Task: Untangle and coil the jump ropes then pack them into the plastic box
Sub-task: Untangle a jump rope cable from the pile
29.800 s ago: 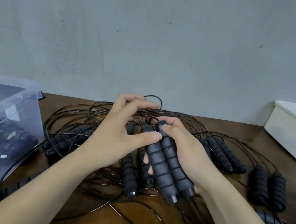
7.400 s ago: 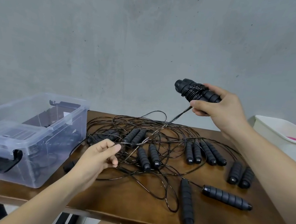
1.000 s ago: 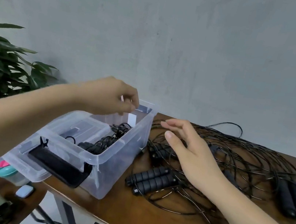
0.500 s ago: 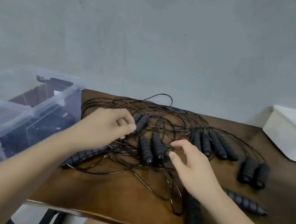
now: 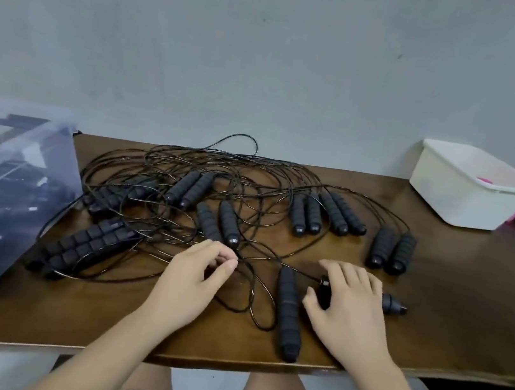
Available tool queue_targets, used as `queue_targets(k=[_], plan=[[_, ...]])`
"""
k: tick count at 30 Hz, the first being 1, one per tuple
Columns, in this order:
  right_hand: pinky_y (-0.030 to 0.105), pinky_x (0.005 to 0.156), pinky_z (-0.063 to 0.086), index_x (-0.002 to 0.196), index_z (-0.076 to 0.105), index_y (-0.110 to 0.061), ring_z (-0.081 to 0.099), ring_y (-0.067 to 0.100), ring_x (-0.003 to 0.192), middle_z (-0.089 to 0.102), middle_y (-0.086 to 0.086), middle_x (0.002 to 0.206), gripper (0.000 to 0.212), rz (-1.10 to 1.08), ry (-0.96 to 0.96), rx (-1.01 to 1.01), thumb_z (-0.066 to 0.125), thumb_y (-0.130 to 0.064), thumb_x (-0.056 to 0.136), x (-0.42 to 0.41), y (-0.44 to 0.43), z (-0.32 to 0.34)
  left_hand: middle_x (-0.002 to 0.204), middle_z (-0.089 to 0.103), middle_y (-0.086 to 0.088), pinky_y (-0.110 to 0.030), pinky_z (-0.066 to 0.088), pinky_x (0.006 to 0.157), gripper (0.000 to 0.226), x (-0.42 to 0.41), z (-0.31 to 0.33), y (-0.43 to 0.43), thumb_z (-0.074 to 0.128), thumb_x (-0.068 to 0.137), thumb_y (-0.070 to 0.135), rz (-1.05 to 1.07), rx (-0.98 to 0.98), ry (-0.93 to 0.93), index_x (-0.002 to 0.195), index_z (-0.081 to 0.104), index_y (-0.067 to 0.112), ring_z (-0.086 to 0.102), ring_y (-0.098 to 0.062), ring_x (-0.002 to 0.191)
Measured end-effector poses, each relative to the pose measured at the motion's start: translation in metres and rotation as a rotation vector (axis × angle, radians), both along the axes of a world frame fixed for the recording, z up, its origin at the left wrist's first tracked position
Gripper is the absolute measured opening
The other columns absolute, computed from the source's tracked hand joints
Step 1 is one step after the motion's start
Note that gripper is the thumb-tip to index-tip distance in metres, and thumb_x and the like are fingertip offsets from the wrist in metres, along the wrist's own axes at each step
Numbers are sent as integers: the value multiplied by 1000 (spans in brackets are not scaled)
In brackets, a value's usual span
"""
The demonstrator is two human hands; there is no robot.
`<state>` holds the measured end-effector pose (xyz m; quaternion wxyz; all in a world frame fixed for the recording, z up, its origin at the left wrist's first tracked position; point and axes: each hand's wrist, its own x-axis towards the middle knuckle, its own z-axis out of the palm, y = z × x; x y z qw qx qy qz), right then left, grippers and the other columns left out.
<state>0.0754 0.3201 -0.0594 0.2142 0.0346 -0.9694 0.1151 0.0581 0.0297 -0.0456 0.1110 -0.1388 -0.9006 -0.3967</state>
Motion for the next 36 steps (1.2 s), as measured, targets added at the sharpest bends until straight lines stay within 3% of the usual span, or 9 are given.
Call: queue_targets(k=[8, 12, 15, 19, 21, 24, 27, 31, 36], plan=[[43, 105, 45, 132, 66, -23, 62, 22, 112, 66, -7, 115, 40, -85, -21, 11, 62, -44, 98, 4, 29, -8, 107, 70, 24, -15, 48, 85, 13, 6, 1, -4, 64, 103, 30, 54, 125, 60, 99, 72, 39, 64, -1, 108], [31, 87, 53, 136, 64, -21, 62, 18, 104, 64, -7, 116, 43, -8, 58, -88, 60, -48, 103, 3, 26, 0, 103, 70, 19, -11, 45, 78, 15, 5, 9, -2, 70, 100, 24, 38, 177, 109, 103, 72, 39, 65, -7, 100], [25, 90, 53, 141, 61, -23, 62, 9, 110, 63, -11, 121, 46, 62, 97, -245, 58, -51, 105, -11, 16, 18, 101, 68, 15, -16, 46, 72, 25, -10, 25, 1, 78, 94, 20, -16, 130, 183, 109, 71, 40, 65, -15, 100], [7, 99, 42, 142, 62, -26, 58, -2, 120, 64, -18, 127, 44, 202, 122, -395, 57, -51, 106, -45, -6, 43, 121, 61, 21, -13, 44, 91, 42, -48, 47, 12, 80, 92, 27, -97, -2, 239, 128, 63, 41, 61, -11, 118], [12, 98, 46, 136, 65, -32, 62, -2, 119, 67, -24, 121, 37, 286, 84, -509, 56, -52, 106, -65, -21, 56, 135, 52, 23, -24, 42, 107, 51, -76, 51, 18, 75, 95, 35, -109, -109, 252, 140, 54, 40, 52, -7, 130], [26, 80, 56, 119, 69, -39, 70, 5, 87, 72, -17, 92, 20, 380, -48, -719, 58, -50, 106, -98, -42, 73, 129, 61, 20, -41, 46, 106, 28, -120, 53, 20, 58, 105, 38, -54, -170, 218, 132, 56, 37, 54, -7, 124], [32, 64, 54, 105, 72, -22, 65, 13, 67, 72, 4, 79, 22, 421, -54, -977, 64, -42, 106, -130, -61, 88, 98, 75, 20, -35, 53, 98, 9, -152, 51, 8, 54, 108, 36, -49, -39, 94, 109, 63, 36, 65, 4, 101], [36, 61, 47, 96, 69, -7, 53, 26, 62, 60, 18, 76, 23, 499, -104, -1393, 77, -29, 97, -155, -78, 87, 95, 76, 20, -32, 53, 98, 13, -163, 30, -10, 58, 106, 41, 0, 43, 59, 103, 69, 35, 68, 4, 98], [37, 64, 53, 101, 71, -7, 52, 26, 54, 58, 15, 61, 24, 460, -323, -1172, 85, -24, 91, -147, -98, 50, 90, 66, 10, -46, 49, 87, 21, -157, 20, -13, 53, 109, 32, -20, -137, 245, 98, 68, 24, 59, -17, 93]])
